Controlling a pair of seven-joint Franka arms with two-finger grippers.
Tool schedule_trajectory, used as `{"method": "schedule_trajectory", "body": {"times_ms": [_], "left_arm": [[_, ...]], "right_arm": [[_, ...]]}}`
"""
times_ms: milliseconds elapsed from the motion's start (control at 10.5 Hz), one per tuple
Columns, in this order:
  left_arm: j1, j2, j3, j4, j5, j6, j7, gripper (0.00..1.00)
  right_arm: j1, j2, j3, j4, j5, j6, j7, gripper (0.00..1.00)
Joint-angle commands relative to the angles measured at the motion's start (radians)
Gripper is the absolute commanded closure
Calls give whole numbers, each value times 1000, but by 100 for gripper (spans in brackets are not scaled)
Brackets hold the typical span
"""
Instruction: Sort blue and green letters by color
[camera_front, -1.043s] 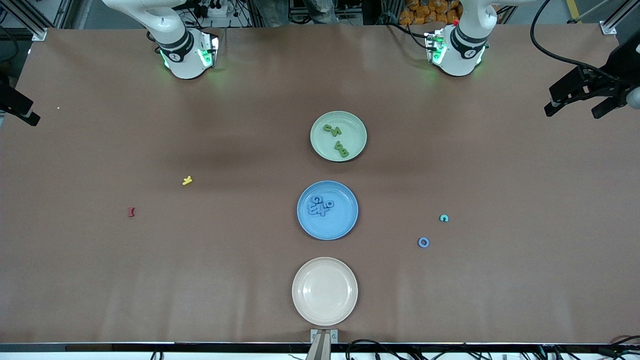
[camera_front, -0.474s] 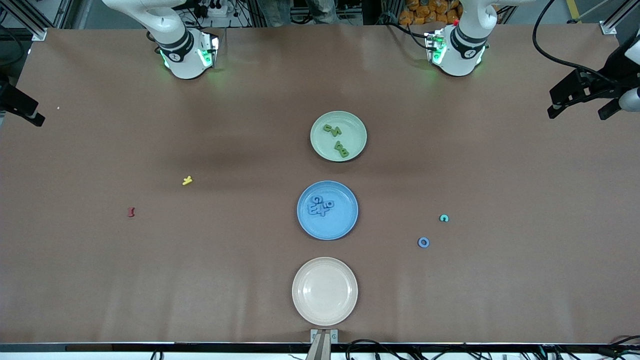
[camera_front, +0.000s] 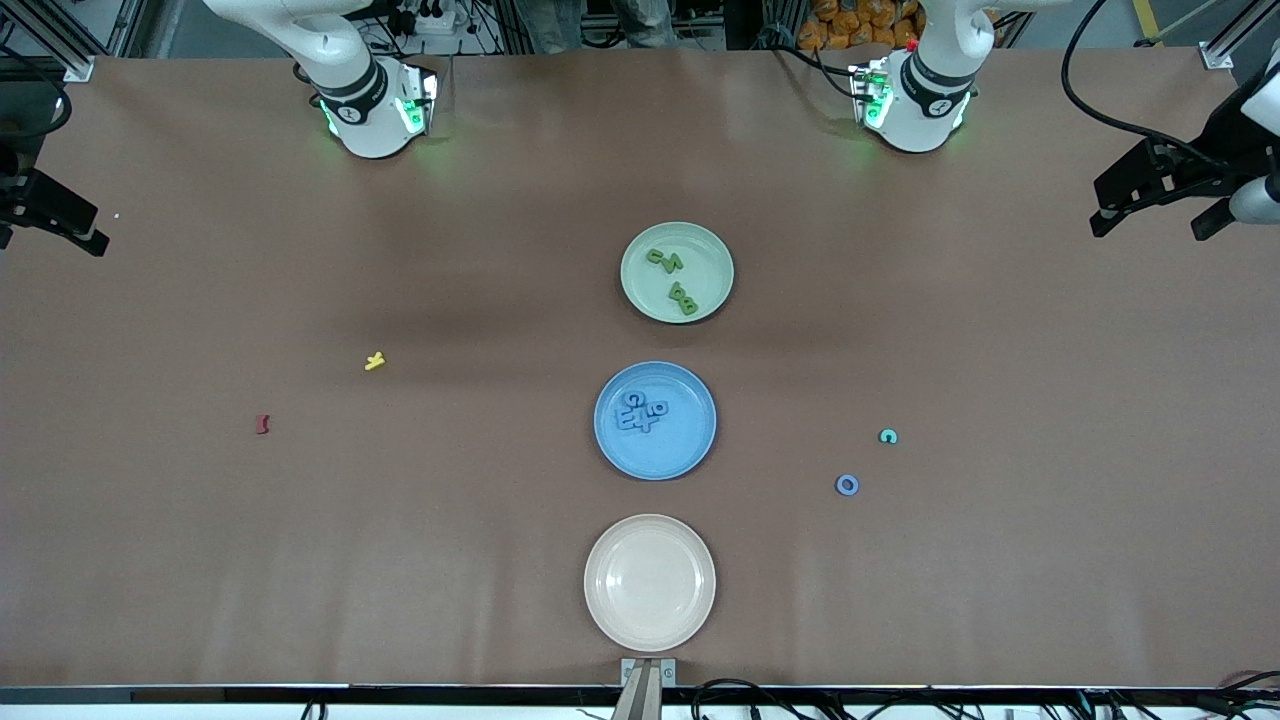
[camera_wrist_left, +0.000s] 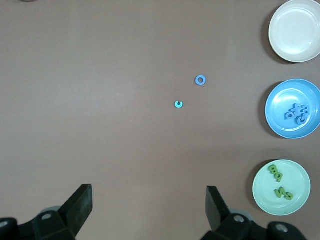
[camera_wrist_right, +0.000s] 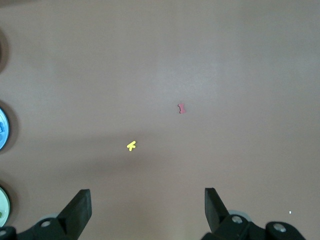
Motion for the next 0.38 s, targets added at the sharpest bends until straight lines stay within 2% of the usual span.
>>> {"method": "schedule_trajectory", "body": {"times_ms": [0,285], "left_arm": [[-2,4,-2,7,10,-10,21,0],[-2,7,-2,9,13,-10,21,0]], "right_arm": [[11,-5,0,-8,-2,-3,-12,0],[11,-5,-1,-8,-2,-4,-12,0]]}}
